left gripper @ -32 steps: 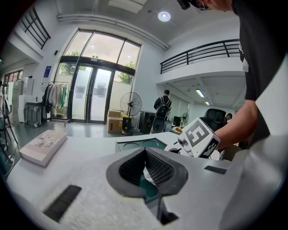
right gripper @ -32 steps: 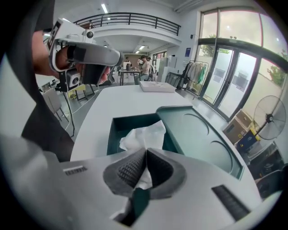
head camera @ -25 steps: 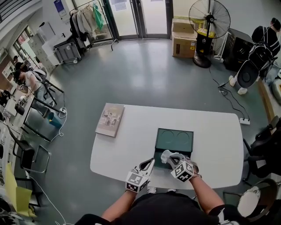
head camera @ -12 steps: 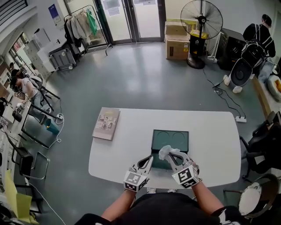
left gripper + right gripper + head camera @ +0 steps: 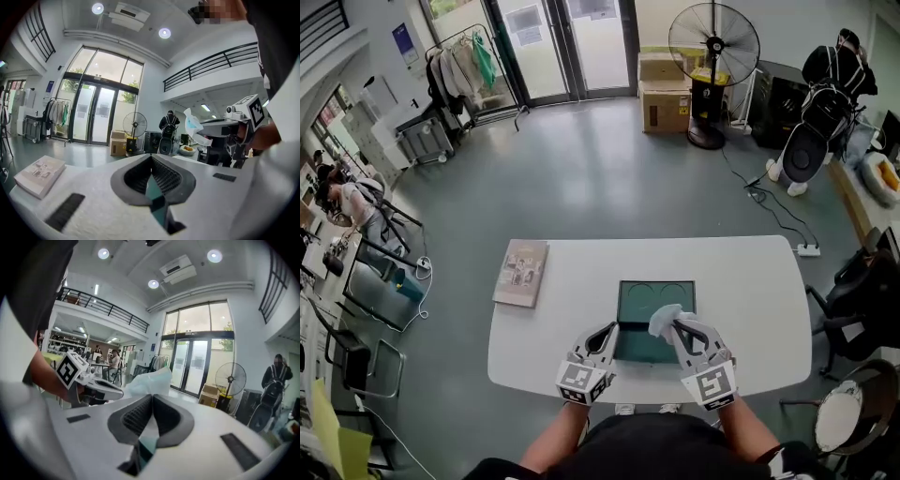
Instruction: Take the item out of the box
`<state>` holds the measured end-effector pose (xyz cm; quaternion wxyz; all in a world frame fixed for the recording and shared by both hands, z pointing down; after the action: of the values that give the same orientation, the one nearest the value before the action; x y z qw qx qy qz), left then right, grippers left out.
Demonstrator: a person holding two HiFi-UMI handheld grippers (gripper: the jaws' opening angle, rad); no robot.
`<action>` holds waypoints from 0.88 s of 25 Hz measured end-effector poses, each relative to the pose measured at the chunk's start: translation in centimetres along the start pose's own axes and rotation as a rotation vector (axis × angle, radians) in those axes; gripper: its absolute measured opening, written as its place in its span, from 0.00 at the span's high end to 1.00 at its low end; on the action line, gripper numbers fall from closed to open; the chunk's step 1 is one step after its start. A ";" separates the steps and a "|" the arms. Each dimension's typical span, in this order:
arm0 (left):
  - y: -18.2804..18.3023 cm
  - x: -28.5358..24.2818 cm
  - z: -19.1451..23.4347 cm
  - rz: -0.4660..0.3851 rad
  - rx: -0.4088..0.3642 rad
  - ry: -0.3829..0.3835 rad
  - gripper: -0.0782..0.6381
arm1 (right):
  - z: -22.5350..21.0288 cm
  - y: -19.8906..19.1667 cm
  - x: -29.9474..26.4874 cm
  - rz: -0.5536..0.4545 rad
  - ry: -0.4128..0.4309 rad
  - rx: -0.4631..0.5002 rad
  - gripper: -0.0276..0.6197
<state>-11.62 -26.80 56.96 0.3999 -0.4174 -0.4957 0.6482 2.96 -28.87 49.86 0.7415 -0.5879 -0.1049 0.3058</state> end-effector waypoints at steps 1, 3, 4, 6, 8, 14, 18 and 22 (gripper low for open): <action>0.4 0.0 -0.1 -0.010 0.007 -0.003 0.88 | -0.6 0.3 0.5 -0.019 -0.026 -0.031 0.94; 1.1 -0.2 -0.4 -0.029 0.019 -0.007 0.88 | -2.0 0.7 1.4 -0.053 -0.085 -0.081 0.94; 1.3 -0.2 -0.6 -0.036 0.025 -0.009 0.88 | -2.5 0.7 1.8 -0.064 -0.110 -0.102 0.94; 1.5 -0.2 -0.8 -0.042 0.028 -0.016 0.88 | -3.2 0.9 2.5 -0.078 -0.145 -0.146 0.94; 1.7 -0.2 -1.1 -0.045 0.023 -0.023 0.88 | -3.9 0.8 3.0 -0.098 -0.171 -0.169 0.94; 1.9 -0.2 -1.6 -0.052 0.015 -0.037 0.88 | -5.2 -0.6 4.0 -0.107 -0.231 -0.208 0.94; 2.4 -0.3 -1.8 -0.055 0.006 -0.045 0.88 | -5.2 -0.8 4.5 -0.093 -0.249 -0.193 0.94; 2.5 -0.5 -2.4 -0.050 0.000 -0.057 0.88 | -5.4 -1.0 4.8 -0.091 -0.252 -0.187 0.94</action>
<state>-9.45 -27.03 54.23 0.4017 -0.3862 -0.5173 0.6495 9.91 -30.55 48.29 0.6774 -0.6061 -0.2517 0.3324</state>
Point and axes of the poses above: the fingertips, and each gripper's own axes: x backward along the fingers, z to its left, y out of its top, the point moved 2 cm from there along x, backward along the fingers, and after that the axes turned 4 degrees about x, right-handed, at the moved point
